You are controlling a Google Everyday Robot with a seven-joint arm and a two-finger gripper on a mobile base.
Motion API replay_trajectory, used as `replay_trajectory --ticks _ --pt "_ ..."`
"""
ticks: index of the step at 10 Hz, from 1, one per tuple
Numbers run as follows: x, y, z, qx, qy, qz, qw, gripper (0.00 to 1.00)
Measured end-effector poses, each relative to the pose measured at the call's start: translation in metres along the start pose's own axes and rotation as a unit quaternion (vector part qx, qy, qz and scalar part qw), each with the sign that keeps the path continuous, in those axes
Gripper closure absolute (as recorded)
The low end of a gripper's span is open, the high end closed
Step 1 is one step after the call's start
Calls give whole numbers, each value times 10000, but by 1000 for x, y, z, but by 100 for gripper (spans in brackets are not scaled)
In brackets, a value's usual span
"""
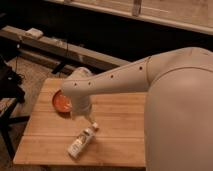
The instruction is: Place the bottle in the ceramic bowl
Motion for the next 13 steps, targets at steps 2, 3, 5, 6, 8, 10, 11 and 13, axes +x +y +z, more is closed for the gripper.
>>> replay_trajectory --ticks 2,3,5,6,8,10,11,13 --pt "0 0 0 0 0 0 10000 35" --pt "0 0 0 1 -2 -1 10000 35" --pt "0 1 1 -45 -35 -157 9999 35" --pt "1 4 0 -171 -20 -441 9989 35" --pt "2 -5 -2 -939 204 -1283 9871 35" --pt "4 -22 0 -1533 415 -1764 9714 35" --pt "8 -30 8 -1581 508 -1844 9687 35" --pt "13 -29 23 -1439 598 -1903 9693 35"
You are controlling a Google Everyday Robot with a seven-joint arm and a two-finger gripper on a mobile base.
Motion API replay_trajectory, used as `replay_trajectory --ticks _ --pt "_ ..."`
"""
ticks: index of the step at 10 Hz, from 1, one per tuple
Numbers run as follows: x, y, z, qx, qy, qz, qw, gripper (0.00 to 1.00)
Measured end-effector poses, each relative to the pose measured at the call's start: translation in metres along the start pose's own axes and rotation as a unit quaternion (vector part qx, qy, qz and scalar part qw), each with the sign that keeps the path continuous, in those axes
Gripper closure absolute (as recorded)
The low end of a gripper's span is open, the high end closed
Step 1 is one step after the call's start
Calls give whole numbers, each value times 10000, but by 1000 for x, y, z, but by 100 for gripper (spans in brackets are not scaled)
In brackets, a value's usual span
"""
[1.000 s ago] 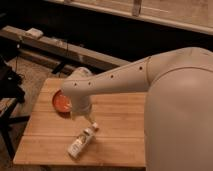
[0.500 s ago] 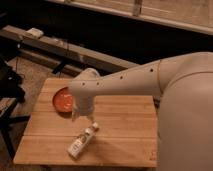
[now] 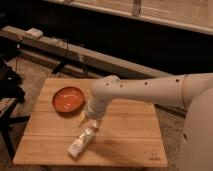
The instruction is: Place the bottle in the ceramic bowl
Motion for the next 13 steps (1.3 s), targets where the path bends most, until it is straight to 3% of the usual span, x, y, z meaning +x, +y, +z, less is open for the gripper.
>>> replay_trajectory --ticks 5,13 --pt "1 20 35 626 178 98 9978 35" --pt "-4 3 76 1199 560 694 9888 35"
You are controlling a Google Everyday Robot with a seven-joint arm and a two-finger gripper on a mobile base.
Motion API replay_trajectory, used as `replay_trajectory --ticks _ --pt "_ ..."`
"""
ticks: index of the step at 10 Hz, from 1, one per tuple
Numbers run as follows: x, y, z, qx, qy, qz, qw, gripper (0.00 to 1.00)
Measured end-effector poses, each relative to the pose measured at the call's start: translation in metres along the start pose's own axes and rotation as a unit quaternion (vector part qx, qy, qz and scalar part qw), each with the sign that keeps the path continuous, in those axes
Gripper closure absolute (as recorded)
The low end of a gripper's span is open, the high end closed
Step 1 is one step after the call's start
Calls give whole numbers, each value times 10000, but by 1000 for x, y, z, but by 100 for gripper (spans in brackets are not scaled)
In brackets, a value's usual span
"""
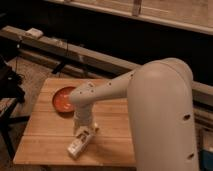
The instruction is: Place the bottle in the ceramic bowl
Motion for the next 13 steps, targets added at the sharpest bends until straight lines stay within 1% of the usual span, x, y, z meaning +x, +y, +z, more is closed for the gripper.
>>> replay_trajectory --ticks 3,5,7,12,13 --pt "-1 0 6 213 92 51 9997 35" --pt "-2 0 9 307 140 78 9994 35" --pt "-2 0 13 358 194 87 9991 35" --pt "-6 2 31 460 402 165 9980 35" --pt "-7 3 33 444 441 173 9979 39"
